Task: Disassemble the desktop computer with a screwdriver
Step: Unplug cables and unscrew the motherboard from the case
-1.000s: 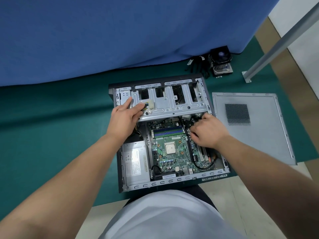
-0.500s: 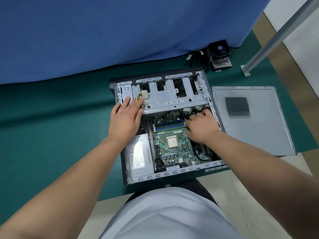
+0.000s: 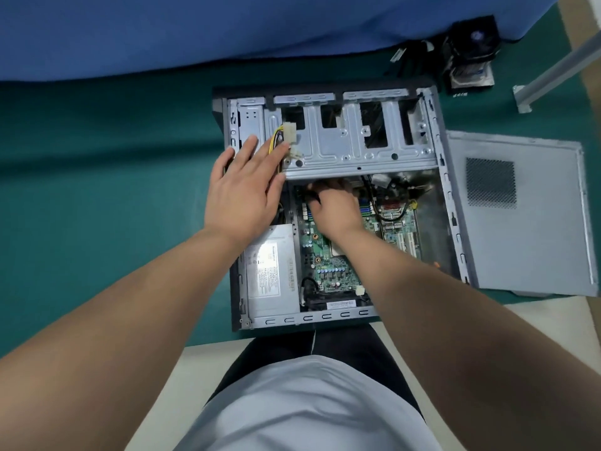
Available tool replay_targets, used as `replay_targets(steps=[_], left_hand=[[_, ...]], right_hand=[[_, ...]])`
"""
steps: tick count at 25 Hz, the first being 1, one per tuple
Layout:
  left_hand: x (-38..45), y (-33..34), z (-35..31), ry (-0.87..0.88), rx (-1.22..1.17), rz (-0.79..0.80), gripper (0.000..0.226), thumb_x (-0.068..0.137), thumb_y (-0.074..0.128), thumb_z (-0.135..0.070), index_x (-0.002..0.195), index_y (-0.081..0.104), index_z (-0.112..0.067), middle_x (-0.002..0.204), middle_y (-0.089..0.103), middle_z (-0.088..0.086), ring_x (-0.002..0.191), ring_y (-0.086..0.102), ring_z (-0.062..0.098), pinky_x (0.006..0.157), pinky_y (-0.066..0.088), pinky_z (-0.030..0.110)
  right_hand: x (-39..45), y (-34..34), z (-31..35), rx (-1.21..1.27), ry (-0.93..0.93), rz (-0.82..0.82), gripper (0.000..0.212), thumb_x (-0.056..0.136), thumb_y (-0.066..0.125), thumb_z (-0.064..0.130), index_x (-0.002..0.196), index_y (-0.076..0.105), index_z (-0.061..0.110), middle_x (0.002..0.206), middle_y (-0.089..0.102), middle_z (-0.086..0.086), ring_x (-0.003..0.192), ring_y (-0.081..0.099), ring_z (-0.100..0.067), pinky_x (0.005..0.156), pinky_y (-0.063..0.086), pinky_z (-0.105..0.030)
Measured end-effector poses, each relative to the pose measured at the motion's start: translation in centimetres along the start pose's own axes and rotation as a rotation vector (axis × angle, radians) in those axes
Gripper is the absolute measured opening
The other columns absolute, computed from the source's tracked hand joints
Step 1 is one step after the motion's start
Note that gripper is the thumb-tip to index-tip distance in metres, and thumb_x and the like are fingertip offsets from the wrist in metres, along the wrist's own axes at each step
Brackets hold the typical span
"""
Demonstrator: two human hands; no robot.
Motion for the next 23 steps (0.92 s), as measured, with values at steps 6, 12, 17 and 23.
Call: replay_targets(steps=[6,12,17,23], left_hand=[[0.1,0.1,-0.1,-0.002,0.016,-0.008,0.049,0.109,0.028,-0.041,0.157,0.033,-0.036,0.157,0.047,-0.006,0.156,0.021,0.017,0.126,0.011,0.043],[0.0,-0.1,-0.2,-0.008,0.02,-0.003,0.049,0.108,0.028,-0.041,0.157,0.033,-0.036,0.157,0.047,-0.005,0.156,0.021,0.016,0.126,0.011,0.043],[0.1,-0.1,-0.2,-0.008,0.025,-0.007,0.049,0.109,0.028,-0.041,0.157,0.034,-0.036,0.157,0.047,-0.005,0.156,0.021,0.016,0.126,0.01,0.042],[0.0,-0.1,-0.1,-0.011,0.019,-0.012,0.048,0.108,0.029,-0.04,0.156,0.035,-0.036,0.156,0.048,-0.006,0.156,0.021,0.016,0.126,0.011,0.042]], right_hand=[[1.8,1.8,0.8,0.229,0.294,-0.03,0.017,0.094,0.063,0.026,0.091,0.074,0.013,0.092,0.068,-0.015,0.111,0.057,-0.034,0.101,0.039,-0.037],[1.6,1.9,1.0,0.307,0.323,-0.061,0.017,0.091,0.064,0.018,0.101,0.076,0.016,0.102,0.071,-0.012,0.113,0.058,-0.032,0.098,0.038,-0.036],[1.5,1.4,1.1,0.344,0.337,-0.06,0.02,0.091,0.062,0.017,0.106,0.076,0.015,0.104,0.073,-0.013,0.109,0.061,-0.032,0.097,0.043,-0.034],[1.3,1.1,0.4,0.536,0.316,-0.05,0.018,0.093,0.063,0.015,0.106,0.075,0.016,0.101,0.074,-0.013,0.096,0.068,-0.033,0.088,0.058,-0.039]])
Point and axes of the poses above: each hand's wrist, its own x-axis towards the middle knuckle, its own y-axis out of the palm, z = x × y, the point moved 2 cm from there along x, towards the middle knuckle
